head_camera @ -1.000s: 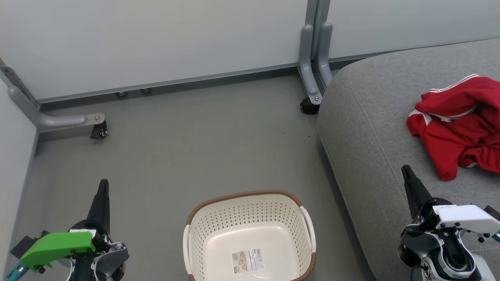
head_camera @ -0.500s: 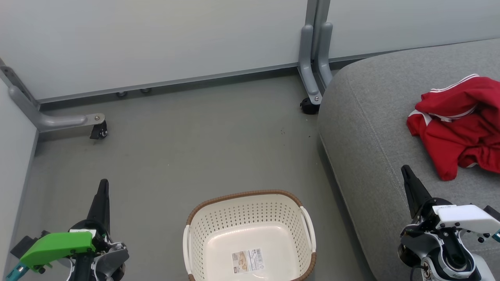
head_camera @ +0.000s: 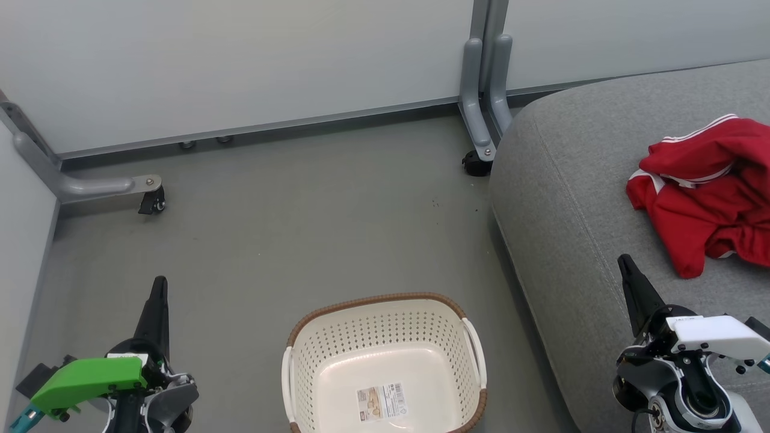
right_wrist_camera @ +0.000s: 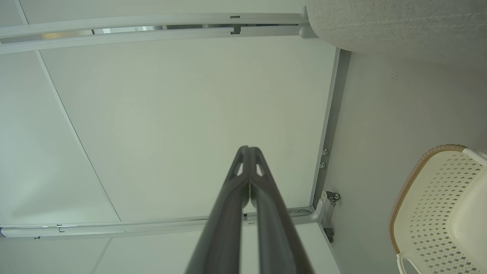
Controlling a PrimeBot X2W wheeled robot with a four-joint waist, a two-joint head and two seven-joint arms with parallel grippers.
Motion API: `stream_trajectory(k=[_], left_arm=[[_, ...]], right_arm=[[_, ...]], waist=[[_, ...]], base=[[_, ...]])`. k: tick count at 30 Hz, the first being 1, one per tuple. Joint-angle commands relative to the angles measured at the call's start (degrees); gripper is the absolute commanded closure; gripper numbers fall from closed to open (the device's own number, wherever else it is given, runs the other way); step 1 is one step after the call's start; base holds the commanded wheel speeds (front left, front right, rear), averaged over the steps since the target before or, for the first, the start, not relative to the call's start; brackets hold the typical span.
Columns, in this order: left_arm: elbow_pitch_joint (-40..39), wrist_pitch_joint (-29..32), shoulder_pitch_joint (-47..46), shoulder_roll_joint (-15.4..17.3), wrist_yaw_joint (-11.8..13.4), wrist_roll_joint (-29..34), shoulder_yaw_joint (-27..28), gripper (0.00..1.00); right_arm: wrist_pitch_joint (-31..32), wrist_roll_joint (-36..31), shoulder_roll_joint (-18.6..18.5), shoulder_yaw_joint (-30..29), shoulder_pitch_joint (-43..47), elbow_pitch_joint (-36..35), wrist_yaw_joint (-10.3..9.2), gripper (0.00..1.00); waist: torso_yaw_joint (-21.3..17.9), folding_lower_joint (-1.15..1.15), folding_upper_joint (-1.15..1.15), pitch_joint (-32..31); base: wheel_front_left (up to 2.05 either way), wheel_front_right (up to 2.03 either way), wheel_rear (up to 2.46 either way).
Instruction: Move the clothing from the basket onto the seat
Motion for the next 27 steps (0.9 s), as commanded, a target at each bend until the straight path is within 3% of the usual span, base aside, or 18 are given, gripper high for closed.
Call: stream_trajectory(k=[1,27], left_arm=[[0.0,0.2,-0.8,0.2,-0.3,-0.1,0.1,1.0],[0.0,0.2,-0.8,0.2,-0.3,-0.1,0.1,1.0]], right_arm=[[0.2,-0.3,-0.1,-0.1,-0.4,0.1,0.02,1.0],[0.4,-0.5,0.1,-0.3,-0.4,0.1,0.02,1.0]], waist=[[0.0,0.0,0.0,0.0],[0.0,0.0,0.0,0.0]], base=[[0.0,0.0,0.0],[0.0,0.0,0.0]])
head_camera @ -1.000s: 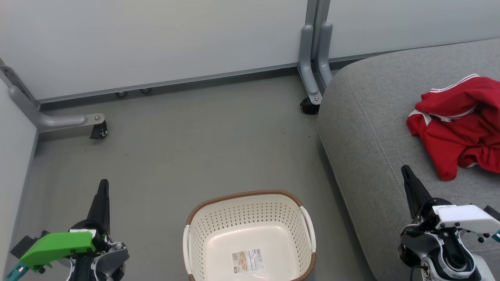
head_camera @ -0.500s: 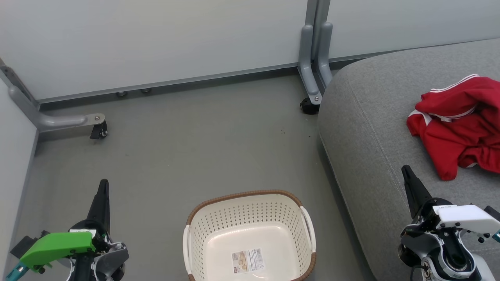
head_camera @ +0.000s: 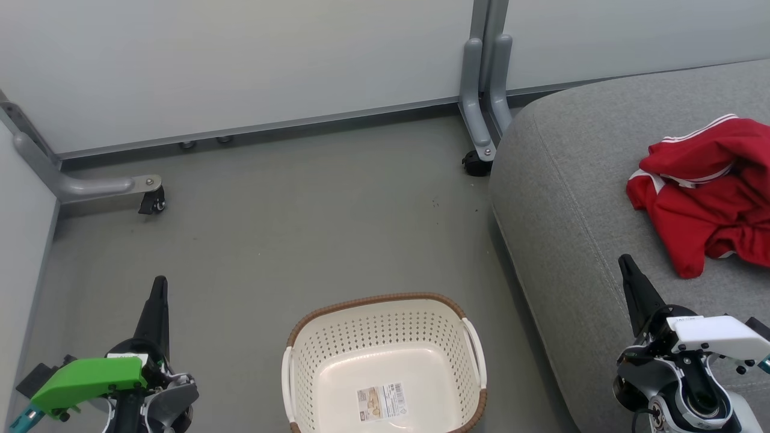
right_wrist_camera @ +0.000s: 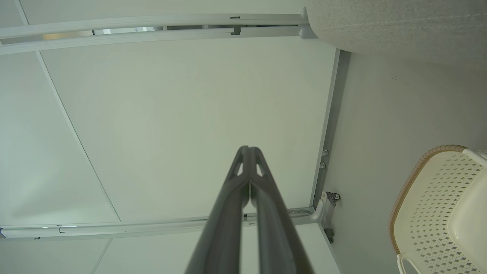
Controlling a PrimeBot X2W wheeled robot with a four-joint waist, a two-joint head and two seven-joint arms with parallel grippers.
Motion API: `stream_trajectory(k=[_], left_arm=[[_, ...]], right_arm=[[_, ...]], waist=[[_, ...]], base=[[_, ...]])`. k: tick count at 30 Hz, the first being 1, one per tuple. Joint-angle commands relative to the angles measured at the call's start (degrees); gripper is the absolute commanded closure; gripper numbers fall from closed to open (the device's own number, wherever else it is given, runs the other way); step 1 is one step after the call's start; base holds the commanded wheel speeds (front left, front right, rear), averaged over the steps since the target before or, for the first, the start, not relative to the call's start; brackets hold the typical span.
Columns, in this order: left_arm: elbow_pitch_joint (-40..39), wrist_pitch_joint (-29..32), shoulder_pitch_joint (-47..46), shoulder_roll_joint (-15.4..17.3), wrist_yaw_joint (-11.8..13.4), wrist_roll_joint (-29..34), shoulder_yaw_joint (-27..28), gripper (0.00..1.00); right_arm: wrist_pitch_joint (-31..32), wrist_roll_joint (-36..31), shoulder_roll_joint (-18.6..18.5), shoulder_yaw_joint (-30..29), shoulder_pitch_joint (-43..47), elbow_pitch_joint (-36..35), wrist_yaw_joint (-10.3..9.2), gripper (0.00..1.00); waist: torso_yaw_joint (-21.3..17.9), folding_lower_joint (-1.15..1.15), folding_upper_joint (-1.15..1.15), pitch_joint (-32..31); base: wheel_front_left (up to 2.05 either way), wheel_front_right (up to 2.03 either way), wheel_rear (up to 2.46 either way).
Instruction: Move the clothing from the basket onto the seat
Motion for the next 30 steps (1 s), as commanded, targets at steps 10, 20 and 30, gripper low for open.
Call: stream_trajectory(k=[10,20,30], left_arm=[[0.0,0.2,-0.8,0.2,-0.3,-0.1,0.1,1.0],[0.0,0.2,-0.8,0.2,-0.3,-0.1,0.1,1.0],[0.0,0.2,-0.8,0.2,-0.3,-0.1,0.1,1.0]], right_arm=[[0.4,-0.4,0.0,-0.2,-0.4,0.1,0.02,1.0],[0.4,-0.5,0.0,-0.2,-0.4,0.1,0.02,1.0],[0.5,-0.4,0.1,-0.3,-0.5,0.1,0.02,1.0]], waist=[[0.0,0.0,0.0,0.0],[0.0,0.0,0.0,0.0],[0.0,0.0,0.0,0.0]], base=[[0.0,0.0,0.0],[0.0,0.0,0.0],[0.0,0.0,0.0]])
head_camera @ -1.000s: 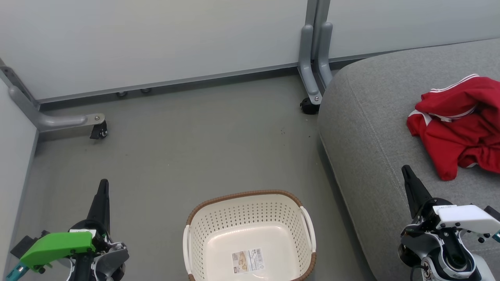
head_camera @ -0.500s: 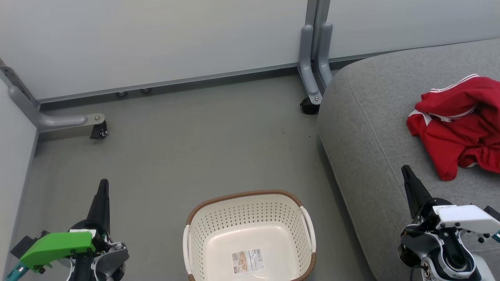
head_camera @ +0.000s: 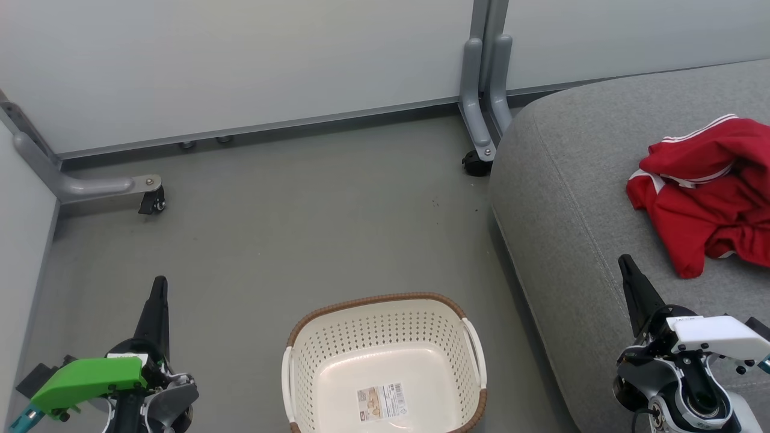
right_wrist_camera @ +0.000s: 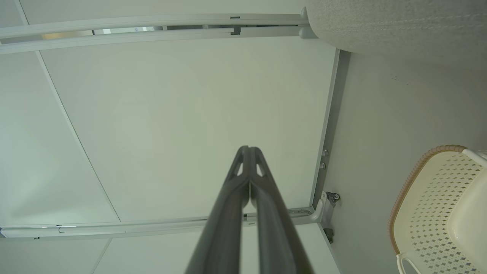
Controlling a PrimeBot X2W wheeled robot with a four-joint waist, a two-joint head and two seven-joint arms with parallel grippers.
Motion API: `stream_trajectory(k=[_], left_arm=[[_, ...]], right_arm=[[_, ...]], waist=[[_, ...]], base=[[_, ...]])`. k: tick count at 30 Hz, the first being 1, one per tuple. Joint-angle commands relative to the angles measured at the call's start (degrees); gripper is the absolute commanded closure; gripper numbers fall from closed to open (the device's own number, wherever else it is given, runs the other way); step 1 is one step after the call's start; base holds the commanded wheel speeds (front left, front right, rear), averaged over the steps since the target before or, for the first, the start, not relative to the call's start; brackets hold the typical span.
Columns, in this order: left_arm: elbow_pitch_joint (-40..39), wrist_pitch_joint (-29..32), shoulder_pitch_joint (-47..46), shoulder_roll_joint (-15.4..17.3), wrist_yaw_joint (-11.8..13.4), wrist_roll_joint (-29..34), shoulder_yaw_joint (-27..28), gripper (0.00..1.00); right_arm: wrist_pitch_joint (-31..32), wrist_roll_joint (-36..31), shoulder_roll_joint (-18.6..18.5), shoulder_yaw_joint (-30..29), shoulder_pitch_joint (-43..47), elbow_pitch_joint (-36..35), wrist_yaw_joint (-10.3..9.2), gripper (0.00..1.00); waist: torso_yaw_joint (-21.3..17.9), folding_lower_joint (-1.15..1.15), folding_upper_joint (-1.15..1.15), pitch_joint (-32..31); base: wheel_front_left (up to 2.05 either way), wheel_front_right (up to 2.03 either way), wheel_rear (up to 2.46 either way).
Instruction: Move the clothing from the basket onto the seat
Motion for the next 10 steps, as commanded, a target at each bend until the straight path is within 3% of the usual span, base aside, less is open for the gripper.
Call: stream_trajectory(k=[1,10], left_arm=[[0.0,0.2,-0.8,0.2,-0.3,0.0,0.1,1.0],[0.0,0.2,-0.8,0.2,-0.3,0.0,0.1,1.0]], right_arm=[[0.3,-0.1,-0.1,-0.1,-0.4,0.1,0.02,1.0],[0.4,-0.2,-0.1,-0.1,-0.5,0.1,0.02,1.0]], waist=[[0.0,0.0,0.0,0.0],[0.0,0.0,0.0,0.0]], base=[[0.0,0.0,0.0],[0.0,0.0,0.0]])
